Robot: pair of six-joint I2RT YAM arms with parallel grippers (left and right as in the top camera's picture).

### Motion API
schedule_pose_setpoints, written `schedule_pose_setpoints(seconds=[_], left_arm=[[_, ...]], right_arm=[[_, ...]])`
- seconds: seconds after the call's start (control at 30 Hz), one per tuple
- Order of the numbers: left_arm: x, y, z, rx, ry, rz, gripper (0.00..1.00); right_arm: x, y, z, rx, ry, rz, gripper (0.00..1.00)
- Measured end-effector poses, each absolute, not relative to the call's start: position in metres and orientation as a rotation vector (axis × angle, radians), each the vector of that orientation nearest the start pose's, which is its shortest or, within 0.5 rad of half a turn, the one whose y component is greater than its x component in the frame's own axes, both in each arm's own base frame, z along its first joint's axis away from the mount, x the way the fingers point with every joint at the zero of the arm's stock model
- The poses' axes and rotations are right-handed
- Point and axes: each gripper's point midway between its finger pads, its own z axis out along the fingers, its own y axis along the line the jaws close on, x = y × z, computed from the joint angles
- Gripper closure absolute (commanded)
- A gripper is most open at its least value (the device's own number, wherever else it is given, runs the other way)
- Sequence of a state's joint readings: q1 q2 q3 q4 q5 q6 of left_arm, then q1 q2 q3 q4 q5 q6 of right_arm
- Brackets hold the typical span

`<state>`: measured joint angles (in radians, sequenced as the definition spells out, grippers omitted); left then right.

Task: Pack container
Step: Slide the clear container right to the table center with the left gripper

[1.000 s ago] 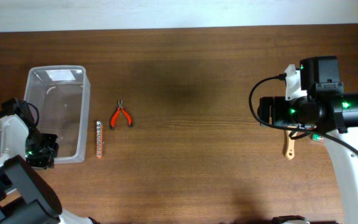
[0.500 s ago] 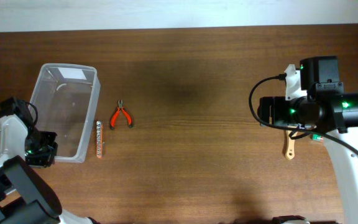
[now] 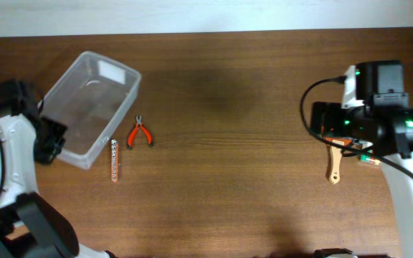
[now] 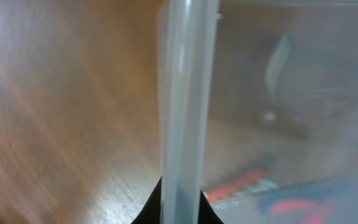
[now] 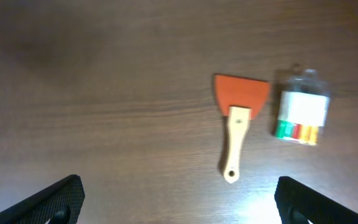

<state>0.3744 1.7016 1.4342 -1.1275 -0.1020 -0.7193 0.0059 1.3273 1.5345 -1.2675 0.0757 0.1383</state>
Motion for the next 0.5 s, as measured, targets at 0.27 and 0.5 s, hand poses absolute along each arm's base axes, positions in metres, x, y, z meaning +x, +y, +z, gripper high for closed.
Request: schedule_pose_setpoints(seconds=[0.27,0.5], left_arm=[[0.352,0.043,0.193,-0.901,2.643,0.033,0.98],[0.326,-0.067,0.187,-0.421,2.848,0.005,0.98]], right_arm=[[0.280,-0.063,0.290,0.487,2.529,-0.134,0.01],[0.275,-0.070,0.291,0.535,2.525,-0.148,0.01]])
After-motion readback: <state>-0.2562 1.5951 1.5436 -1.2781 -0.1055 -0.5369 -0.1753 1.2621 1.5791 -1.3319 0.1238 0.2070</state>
